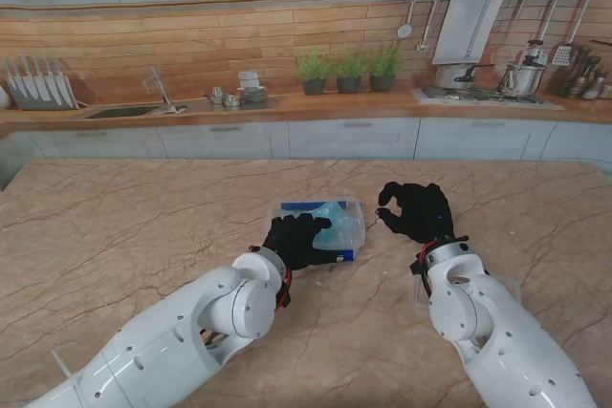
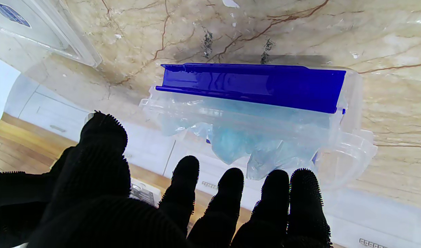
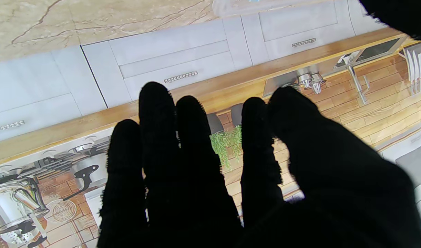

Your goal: Fold the bubble film and place it into the plastic crate

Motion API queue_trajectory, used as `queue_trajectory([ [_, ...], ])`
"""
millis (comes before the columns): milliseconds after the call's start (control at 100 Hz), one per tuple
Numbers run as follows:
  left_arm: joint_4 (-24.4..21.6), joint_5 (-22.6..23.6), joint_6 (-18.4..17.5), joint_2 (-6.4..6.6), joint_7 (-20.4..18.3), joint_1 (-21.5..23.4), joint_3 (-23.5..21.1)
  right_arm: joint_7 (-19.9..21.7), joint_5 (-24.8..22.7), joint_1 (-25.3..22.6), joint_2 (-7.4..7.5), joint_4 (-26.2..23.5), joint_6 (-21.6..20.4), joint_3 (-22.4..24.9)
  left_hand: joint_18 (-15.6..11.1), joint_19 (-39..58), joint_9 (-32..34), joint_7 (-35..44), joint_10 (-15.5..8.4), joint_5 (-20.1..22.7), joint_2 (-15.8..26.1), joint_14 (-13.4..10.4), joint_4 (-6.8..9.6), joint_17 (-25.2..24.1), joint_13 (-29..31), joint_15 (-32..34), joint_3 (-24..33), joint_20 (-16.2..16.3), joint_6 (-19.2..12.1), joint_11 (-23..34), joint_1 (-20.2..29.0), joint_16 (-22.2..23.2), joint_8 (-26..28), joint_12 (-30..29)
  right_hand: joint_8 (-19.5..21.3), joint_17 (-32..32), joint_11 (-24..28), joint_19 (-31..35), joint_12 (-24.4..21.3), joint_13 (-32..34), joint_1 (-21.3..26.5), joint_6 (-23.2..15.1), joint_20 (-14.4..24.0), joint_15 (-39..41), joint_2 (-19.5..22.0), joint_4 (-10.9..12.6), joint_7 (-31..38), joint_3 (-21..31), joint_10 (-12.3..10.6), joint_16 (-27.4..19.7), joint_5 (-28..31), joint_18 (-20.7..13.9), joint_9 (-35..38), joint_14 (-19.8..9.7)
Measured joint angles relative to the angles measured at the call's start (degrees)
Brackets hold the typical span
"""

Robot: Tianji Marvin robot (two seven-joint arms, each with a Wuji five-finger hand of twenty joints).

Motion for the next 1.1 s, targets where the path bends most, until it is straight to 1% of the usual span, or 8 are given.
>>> queue_trajectory([
  [510, -2.2, 0.8, 0.1, 0.93, -1.3, 1.5, -1.6, -0.2, 0.0, -0.4, 0.0, -0.3, 0.1, 0.3, 0.1, 1.4, 0.7, 0.1, 0.0, 0.4, 0.7, 0.0, 0.0, 0.5, 1.4, 0.3, -0.8, 0.2, 0.0, 0.1, 0.6, 0.0, 0.0, 0.6, 0.0, 0.0, 0.0, 0.0, 0.0, 0.0, 0.0, 0.0, 0.1, 0.0, 0.0, 0.0, 0.0, -0.1, 0.0, 0.0, 0.0, 0.0, 0.0, 0.0],
  [770, -3.6, 2.2, 0.0, 1.27, -1.2, 3.3, -3.4, -0.3, -0.1, -0.6, 0.0, -0.4, 0.2, 0.4, 0.8, 2.3, 0.7, 0.1, 0.0, 0.5, 0.7, 1.1, 0.0, 1.3, 2.5, 0.8, -1.2, 0.9, 0.0, 0.1, 1.2, 0.1, 0.1, 0.6, 0.0, 0.0, 0.0, 0.0, 0.0, 0.0, 0.0, 0.0, 0.1, 0.0, 0.0, 0.0, 0.0, -0.4, 0.0, 0.0, 0.0, 0.0, 0.0, 0.0],
  [860, -4.1, 2.7, 0.0, 1.35, -0.6, 4.2, -4.2, -0.3, -0.3, -0.8, 0.0, -0.5, 0.3, 0.6, 1.5, 3.7, 0.9, 0.1, 0.0, 0.5, 0.7, 1.6, 0.0, 2.2, 3.4, 1.7, -1.3, 1.5, 0.0, 0.1, 1.2, 0.7, 0.5, 0.6, 0.0, 0.0, 0.0, 0.0, 0.0, 0.0, 0.0, 0.0, 0.1, 0.0, 0.0, 0.0, 0.0, -0.4, 0.0, 0.0, 0.0, 0.0, 0.0, 0.0],
  [900, -4.1, 2.9, -0.1, 1.35, 0.3, 4.5, -4.4, -0.4, -0.5, -0.9, 0.0, -0.6, 0.3, 0.7, 2.0, 4.7, 1.8, 0.1, 0.1, 0.5, 0.7, 1.8, 0.0, 2.7, 4.5, 2.8, -1.3, 1.7, 0.0, 0.2, 1.3, 0.7, 0.6, 0.6, 0.0, 0.0, 0.0, 0.0, 0.0, 0.0, 0.0, 0.0, 0.1, 0.0, 0.0, 0.0, 0.0, -0.4, 0.0, 0.0, 0.0, 0.0, 0.0, 0.0],
  [970, -4.0, 3.3, -0.5, 1.34, 1.9, 4.9, -4.6, -0.5, -0.6, -1.1, 0.0, -0.7, 0.4, 1.0, 2.3, 5.6, 2.1, 0.1, 0.1, 0.5, 0.7, 2.1, 0.0, 3.4, 5.2, 2.9, -1.3, 2.3, 0.0, 0.5, 1.3, 0.7, 0.6, 0.6, 0.0, 0.0, 0.0, 0.0, 0.0, 0.0, 0.0, 0.0, 0.1, 0.0, 0.0, 0.0, 0.0, -0.4, 0.0, 0.0, 0.0, 0.0, 0.0, 0.0],
  [1030, -4.0, 3.4, -0.8, 1.3, 2.1, 5.3, -5.1, -0.6, -0.8, -1.4, 0.0, -0.8, 0.5, 1.2, 2.4, 6.4, 2.5, 0.1, 0.1, 0.5, 0.7, 2.1, 0.0, 3.5, 6.4, 3.4, -1.3, 2.9, 0.0, 0.6, 1.3, 0.8, 0.6, 0.6, 0.0, 0.0, 0.0, 0.0, 0.0, 0.0, 0.0, 0.0, 0.1, 0.0, 0.0, 0.0, 0.0, -0.4, 0.0, 0.0, 0.0, 0.0, 0.0, 0.0],
  [1100, -4.0, 3.3, -1.3, 1.2, 2.5, 5.8, -5.8, -0.8, -1.5, -1.7, 0.0, -0.9, 0.7, 1.6, 2.8, 7.2, 3.0, 0.7, 0.2, 0.5, 0.7, 2.2, 0.0, 3.9, 6.4, 4.1, -1.3, 3.1, 0.0, 0.8, 1.3, 1.4, 0.7, 0.6, 0.0, 0.0, 0.0, 0.0, 0.0, 0.0, 0.0, 0.0, 0.1, 0.0, 0.0, 0.0, 0.0, -0.4, 0.0, 0.0, 0.0, 0.0, 0.0, 0.0],
])
